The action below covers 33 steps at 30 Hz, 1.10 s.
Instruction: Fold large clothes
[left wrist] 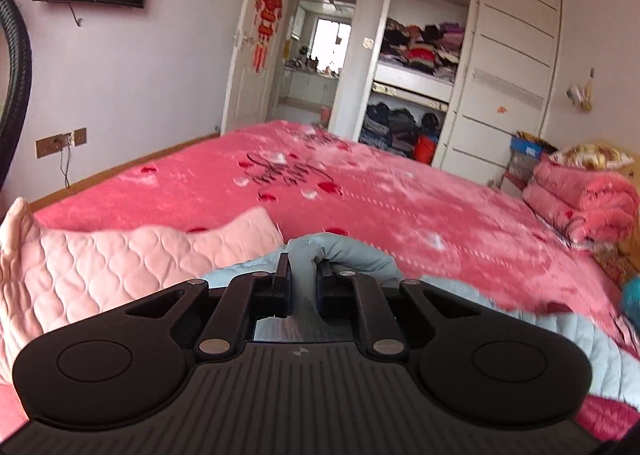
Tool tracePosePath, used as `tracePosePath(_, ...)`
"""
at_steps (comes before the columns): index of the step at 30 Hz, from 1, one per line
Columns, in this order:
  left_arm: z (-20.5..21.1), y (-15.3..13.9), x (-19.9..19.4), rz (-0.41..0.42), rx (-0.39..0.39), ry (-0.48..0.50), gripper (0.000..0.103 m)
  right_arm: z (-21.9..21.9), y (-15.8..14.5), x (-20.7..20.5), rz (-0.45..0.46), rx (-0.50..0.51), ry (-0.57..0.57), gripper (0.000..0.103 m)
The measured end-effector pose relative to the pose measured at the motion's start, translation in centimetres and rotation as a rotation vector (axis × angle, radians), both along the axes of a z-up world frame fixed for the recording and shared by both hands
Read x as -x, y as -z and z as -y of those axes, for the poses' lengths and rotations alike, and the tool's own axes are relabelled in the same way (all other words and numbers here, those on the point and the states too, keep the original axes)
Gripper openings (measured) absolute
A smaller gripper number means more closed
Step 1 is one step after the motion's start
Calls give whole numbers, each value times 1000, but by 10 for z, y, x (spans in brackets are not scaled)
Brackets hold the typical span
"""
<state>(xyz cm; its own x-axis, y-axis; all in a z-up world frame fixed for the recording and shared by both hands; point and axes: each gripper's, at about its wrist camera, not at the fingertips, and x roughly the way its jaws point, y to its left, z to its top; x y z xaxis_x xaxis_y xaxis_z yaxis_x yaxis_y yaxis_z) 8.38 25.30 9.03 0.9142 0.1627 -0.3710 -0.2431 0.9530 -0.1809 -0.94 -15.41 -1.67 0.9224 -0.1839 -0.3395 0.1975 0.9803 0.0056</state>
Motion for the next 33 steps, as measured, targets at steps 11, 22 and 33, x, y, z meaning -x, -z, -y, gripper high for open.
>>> tracePosePath(11, -17, 4, -120, -17, -4, -243, 12, 18, 20, -19, -42, -35, 70, 100)
tracePosePath(22, -36, 56, -171, -175, 33, -421, 20, 33, 29, -24, -99, -41, 53, 101)
tracePosePath(33, -77, 45, -137, -228, -89, -507, 66, 44, 32, -21, -137, -100, 41, 102)
